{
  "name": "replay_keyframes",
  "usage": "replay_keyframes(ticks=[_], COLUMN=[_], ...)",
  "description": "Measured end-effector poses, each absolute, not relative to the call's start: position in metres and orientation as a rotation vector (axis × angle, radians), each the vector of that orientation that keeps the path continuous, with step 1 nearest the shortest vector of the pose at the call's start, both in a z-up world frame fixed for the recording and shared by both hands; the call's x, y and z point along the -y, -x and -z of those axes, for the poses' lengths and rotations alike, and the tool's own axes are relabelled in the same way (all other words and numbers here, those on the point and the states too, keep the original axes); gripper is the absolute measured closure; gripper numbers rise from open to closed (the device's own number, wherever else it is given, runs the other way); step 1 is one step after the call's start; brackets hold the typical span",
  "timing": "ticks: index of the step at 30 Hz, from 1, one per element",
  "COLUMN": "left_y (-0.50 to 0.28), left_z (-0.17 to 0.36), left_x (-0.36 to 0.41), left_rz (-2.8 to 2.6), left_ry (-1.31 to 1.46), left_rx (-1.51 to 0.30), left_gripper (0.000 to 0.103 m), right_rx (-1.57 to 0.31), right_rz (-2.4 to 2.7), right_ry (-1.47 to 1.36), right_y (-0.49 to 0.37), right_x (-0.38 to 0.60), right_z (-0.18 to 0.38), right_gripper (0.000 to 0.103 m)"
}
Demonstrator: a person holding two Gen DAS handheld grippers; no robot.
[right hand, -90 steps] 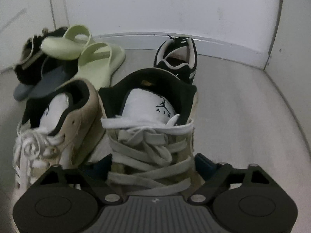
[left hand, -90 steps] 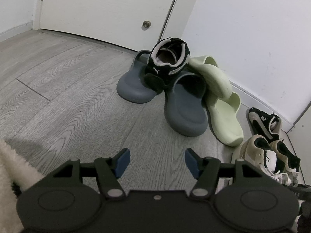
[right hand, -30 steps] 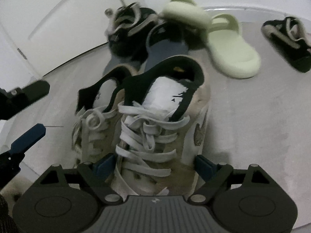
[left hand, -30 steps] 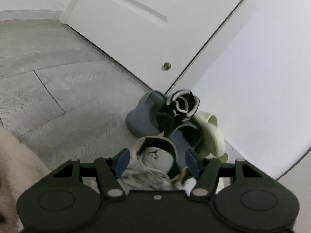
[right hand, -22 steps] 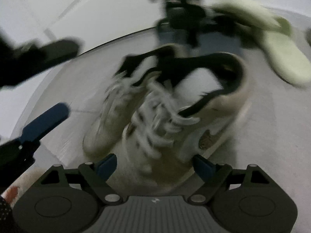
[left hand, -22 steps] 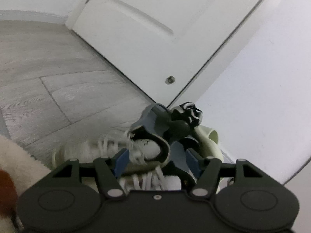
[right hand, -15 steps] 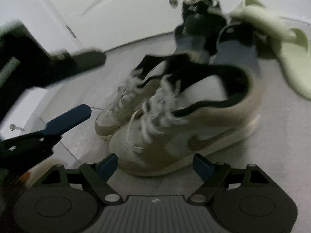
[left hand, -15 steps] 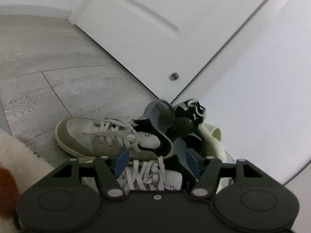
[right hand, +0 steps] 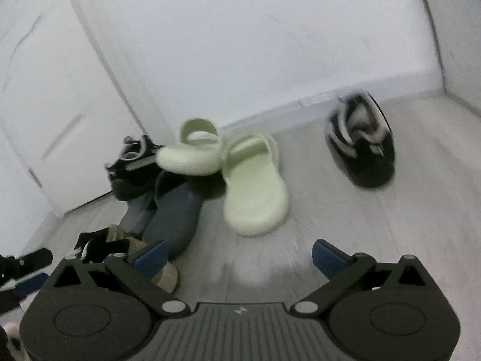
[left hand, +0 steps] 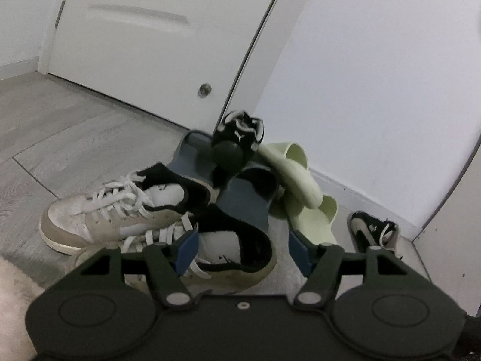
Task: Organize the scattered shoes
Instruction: 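Move the left tool toward the pale green slide beside the grey clogs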
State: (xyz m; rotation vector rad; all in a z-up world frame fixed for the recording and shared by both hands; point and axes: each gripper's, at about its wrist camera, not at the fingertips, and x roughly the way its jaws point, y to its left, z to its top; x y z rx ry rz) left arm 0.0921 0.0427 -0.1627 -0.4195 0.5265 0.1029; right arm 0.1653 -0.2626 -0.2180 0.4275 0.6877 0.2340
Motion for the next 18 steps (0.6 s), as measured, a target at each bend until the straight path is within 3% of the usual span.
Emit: replay_keyframes(ticks=[8,18], left_y=[-0.143,-0.269], left_z=[0.145,0.162], left_x=[-0.017,0.001], left_rz=[-0.025,0.012], left_ry=[0.383,0.457], left_rx=[-0.53,-0.629], left_gripper=[0.035,0.035], right_rx=[-0.655,-0.643], right_rz=[-0.25,-0.187], right_ry=[-0.446,-0.521], right_y=[-0.174,-0.185], right_x=[0.263,0.293], right_z=[0.219,0.224], right_gripper=[0.005,0.005])
